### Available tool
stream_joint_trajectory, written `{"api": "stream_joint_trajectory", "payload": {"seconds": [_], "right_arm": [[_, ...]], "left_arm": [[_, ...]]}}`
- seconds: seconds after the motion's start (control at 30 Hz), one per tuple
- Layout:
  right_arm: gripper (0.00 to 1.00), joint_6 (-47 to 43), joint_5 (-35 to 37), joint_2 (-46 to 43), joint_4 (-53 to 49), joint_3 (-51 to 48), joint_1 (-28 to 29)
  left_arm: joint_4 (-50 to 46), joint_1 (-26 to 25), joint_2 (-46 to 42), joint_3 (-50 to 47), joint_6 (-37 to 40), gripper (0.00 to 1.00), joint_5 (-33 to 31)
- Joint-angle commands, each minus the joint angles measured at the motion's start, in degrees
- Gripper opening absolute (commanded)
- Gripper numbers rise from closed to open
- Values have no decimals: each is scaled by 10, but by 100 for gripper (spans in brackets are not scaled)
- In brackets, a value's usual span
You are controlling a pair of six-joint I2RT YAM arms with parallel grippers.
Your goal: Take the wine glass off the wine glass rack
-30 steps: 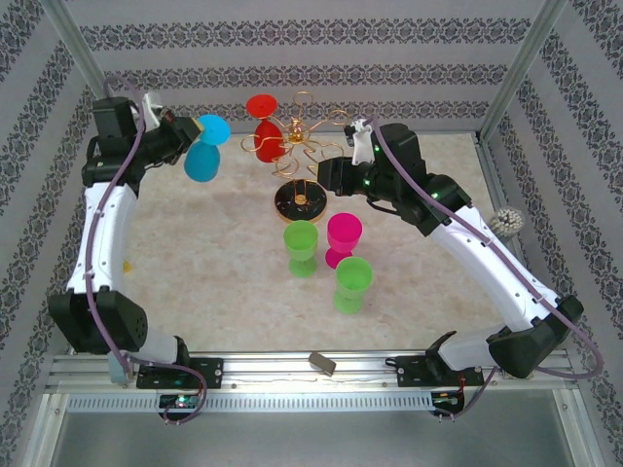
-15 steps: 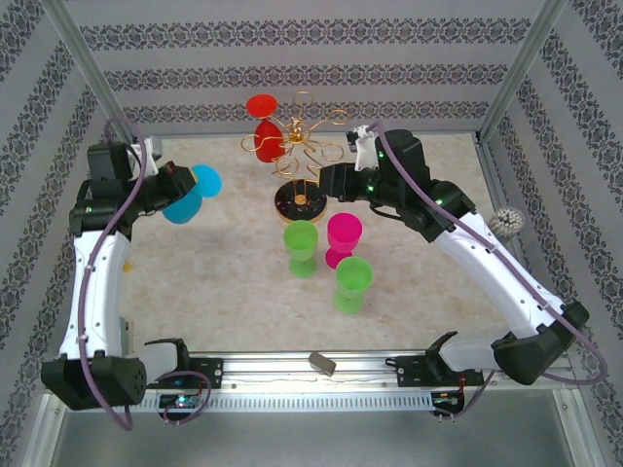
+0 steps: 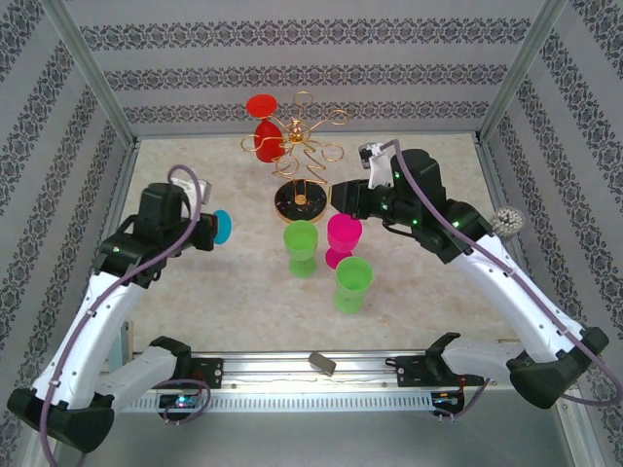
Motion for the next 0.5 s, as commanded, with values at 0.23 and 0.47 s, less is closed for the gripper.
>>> {"api": "stream_joint_trajectory", "payload": {"seconds": [0.23, 0.47], "right_arm": [[30, -15, 24, -45, -1, -38, -5], [30, -30, 32, -63, -3, -60, -3]], "left_arm": [[36, -247, 42, -100, 152, 0, -419], [175, -370, 80, -203, 284, 0, -652]]}}
